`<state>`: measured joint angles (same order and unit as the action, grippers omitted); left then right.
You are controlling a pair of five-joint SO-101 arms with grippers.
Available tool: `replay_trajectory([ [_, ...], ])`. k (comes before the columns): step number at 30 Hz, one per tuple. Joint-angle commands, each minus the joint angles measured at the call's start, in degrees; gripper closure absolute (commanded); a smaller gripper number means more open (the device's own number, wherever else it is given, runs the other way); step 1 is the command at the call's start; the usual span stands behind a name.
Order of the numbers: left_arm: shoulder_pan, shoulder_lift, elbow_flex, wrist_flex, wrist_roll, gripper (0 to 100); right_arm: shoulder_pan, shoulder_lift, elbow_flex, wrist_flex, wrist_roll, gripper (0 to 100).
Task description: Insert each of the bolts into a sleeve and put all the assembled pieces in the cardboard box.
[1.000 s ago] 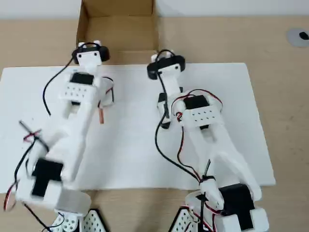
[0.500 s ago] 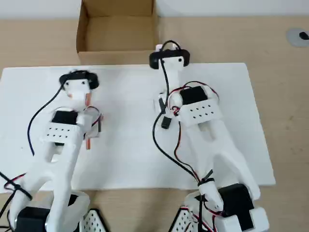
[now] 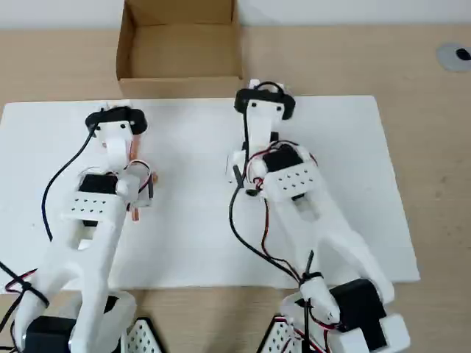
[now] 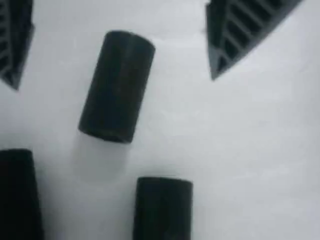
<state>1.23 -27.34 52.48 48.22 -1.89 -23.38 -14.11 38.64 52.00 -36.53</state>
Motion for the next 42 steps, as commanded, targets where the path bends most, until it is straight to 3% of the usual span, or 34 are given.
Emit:
replay_trajectory([
  [1, -0.6, -2.1, 0.1, -1.3, 1.7, 99, -0.6, -0.8, 2.8, -5.4, -2.1, 70.9],
  [8, 1.8, -2.1, 0.1, -0.9, 2.0, 99, -0.6, 9.1, 0.7, -6.0, -2.2, 71.0],
  [16, 2.7, -2.1, 0.1, -0.9, 3.3, 99, -0.5, 17.0, -5.7, 0.1, -2.3, 71.2],
  [22, 2.7, -2.1, 0.1, -0.9, 3.3, 99, 1.4, 18.2, -7.0, 1.0, -1.7, 84.5],
  [25, 2.7, -2.1, 0.1, -0.9, 3.2, 99, 2.2, 18.4, -6.9, 1.2, -1.4, 86.4],
  [35, 2.7, -2.2, 0.1, -0.8, 3.2, 99, 2.2, 18.5, -7.0, 3.8, 3.6, 94.7],
  [42, 2.7, -2.4, 0.1, -0.7, 3.2, 99, 2.1, 18.2, -6.6, 4.6, 12.8, 93.9],
])
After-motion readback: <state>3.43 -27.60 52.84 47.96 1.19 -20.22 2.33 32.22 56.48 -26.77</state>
